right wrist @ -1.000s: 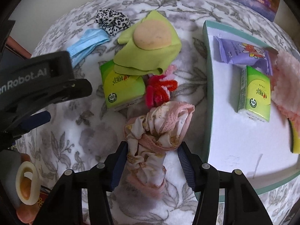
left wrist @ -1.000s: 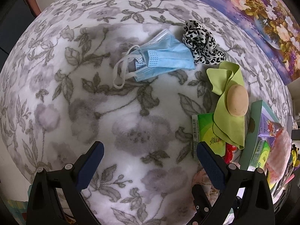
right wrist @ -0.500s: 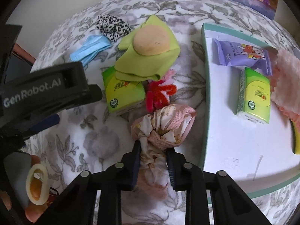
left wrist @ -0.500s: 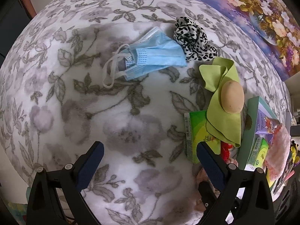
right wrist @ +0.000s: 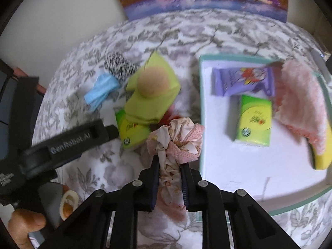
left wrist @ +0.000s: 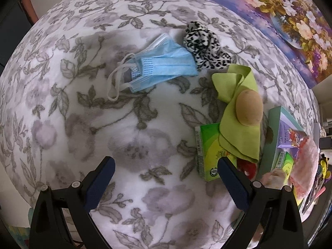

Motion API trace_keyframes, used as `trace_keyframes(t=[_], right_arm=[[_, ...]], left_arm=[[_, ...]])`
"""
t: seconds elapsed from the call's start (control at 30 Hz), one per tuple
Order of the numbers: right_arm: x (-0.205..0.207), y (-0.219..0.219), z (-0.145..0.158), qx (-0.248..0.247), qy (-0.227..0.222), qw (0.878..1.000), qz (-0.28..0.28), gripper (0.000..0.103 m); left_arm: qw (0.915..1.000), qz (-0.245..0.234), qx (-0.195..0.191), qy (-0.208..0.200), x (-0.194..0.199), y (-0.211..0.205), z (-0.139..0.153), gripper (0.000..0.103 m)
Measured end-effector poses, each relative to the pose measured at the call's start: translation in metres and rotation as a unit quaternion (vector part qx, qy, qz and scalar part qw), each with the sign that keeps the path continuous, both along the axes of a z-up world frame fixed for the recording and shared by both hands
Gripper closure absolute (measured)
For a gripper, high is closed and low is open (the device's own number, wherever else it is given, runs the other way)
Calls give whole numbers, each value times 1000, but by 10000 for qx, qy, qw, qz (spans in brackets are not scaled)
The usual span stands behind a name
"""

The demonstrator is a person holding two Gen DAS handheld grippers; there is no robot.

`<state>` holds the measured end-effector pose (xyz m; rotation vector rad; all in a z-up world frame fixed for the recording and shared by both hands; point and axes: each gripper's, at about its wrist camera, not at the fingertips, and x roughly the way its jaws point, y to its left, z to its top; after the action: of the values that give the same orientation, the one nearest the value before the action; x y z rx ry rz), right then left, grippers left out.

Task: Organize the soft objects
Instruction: 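Grasp the pink floral scrunchie with the right gripper, then grasp the green tissue pack with the left gripper while the right holds the scrunchie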

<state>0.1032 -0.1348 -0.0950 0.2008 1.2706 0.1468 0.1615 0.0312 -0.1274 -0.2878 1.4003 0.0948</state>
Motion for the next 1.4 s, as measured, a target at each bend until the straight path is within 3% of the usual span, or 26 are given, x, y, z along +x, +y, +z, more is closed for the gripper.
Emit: trace_keyframes(t=[0.33, 0.77, 1.03, 1.2, 1.4], right_arm=[[2, -22, 21, -189, -265, 9988, -361, 83], [3, -32, 0, -321, 44, 9985, -446, 83], [5, -35, -4, -249, 166, 9983, -495, 83], [6, -37, -4, -209, 199, 9982, -531, 83], [6, -38, -3, -182, 211, 9980, -559, 83]], left_arm=[[9991, -395, 93, -127, 3, -34, 8, 4], [9982, -589, 149, 15, 12, -72, -16, 5], [9978, -575, 324, -80, 18, -77, -22, 25], [9963, -704, 448, -201, 31, -81, -21, 54], [9968, -736, 264, -164, 33, -78, -16, 55]])
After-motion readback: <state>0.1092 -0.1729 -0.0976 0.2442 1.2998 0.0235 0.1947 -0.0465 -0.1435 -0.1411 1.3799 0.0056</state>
